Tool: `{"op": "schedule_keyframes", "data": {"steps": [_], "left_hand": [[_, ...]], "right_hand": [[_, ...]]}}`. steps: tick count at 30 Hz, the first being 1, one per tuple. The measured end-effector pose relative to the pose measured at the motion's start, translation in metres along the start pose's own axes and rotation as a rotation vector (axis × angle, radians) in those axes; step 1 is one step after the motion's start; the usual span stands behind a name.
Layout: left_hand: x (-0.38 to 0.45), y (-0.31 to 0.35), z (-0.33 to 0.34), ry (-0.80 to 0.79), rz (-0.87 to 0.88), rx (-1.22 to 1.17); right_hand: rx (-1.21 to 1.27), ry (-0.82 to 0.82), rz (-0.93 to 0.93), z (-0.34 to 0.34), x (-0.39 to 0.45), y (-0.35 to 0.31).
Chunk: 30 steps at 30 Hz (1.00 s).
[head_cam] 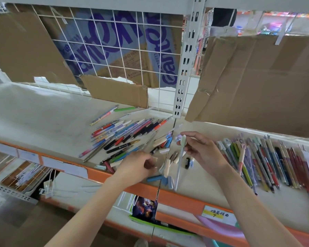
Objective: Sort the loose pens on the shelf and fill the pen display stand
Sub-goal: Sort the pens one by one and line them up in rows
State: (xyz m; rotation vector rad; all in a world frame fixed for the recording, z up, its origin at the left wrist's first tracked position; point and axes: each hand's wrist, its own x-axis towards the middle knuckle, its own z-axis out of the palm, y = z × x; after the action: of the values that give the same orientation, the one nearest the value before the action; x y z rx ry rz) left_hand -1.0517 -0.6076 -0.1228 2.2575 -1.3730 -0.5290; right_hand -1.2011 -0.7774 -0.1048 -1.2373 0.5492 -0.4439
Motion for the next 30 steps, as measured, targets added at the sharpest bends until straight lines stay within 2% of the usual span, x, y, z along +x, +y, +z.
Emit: {"op": "schedule_keyframes", "data": {"steps": [3, 6, 8, 12, 15, 18, 20, 22, 23, 24, 27, 28, 30], "left_hand": [[0.001, 0.001, 0.002, 0.053, 0.006, 0.007], [0.002, 0.004, 0.005, 0.184, 0.034, 0.025], [0.001, 0.013, 0.006, 0.234, 0.060, -0.120], [0.004, 0.041, 0.008, 0.026, 0.075, -0.440], [0.007, 0.051, 0.008, 0.005, 0.037, -0.549], [0.008, 0.055, 0.007, -0.024, -0.030, -0.584], [0.007, 0.053, 0.003, -0.099, -0.114, -0.748], [0.001, 0.046, -0.004, -0.204, -0.185, -0.933], [-0.002, 0.040, -0.009, -0.206, -0.218, -0.944], [-0.005, 0.032, -0.015, -0.175, -0.253, -0.916], [-0.005, 0.013, -0.025, -0.022, -0.293, -0.796], [-0.003, 0.010, -0.025, 0.021, -0.285, -0.785], [-0.001, 0.007, -0.024, 0.079, -0.279, -0.784]], "right_hand": [[0.007, 0.007, 0.002, -0.001, -0.001, -0.001], [0.044, 0.020, 0.025, -0.001, -0.003, -0.003], [0.084, 0.024, 0.015, 0.003, -0.003, -0.004], [0.181, 0.066, -0.021, 0.018, -0.002, -0.008], [0.188, 0.096, -0.042, 0.025, -0.001, -0.008], [0.066, 0.117, -0.096, 0.024, -0.001, -0.005], [0.097, 0.210, -0.109, 0.017, 0.003, -0.004], [0.132, 0.395, -0.089, -0.004, 0.008, -0.007], [0.032, 0.460, -0.084, -0.016, 0.009, -0.010], [-0.168, 0.477, -0.068, -0.028, 0.008, -0.010], [-1.004, 0.351, 0.013, -0.042, 0.000, -0.002], [-1.169, 0.318, -0.003, -0.039, -0.003, 0.002], [-1.269, 0.290, -0.138, -0.020, -0.010, 0.008]]}}
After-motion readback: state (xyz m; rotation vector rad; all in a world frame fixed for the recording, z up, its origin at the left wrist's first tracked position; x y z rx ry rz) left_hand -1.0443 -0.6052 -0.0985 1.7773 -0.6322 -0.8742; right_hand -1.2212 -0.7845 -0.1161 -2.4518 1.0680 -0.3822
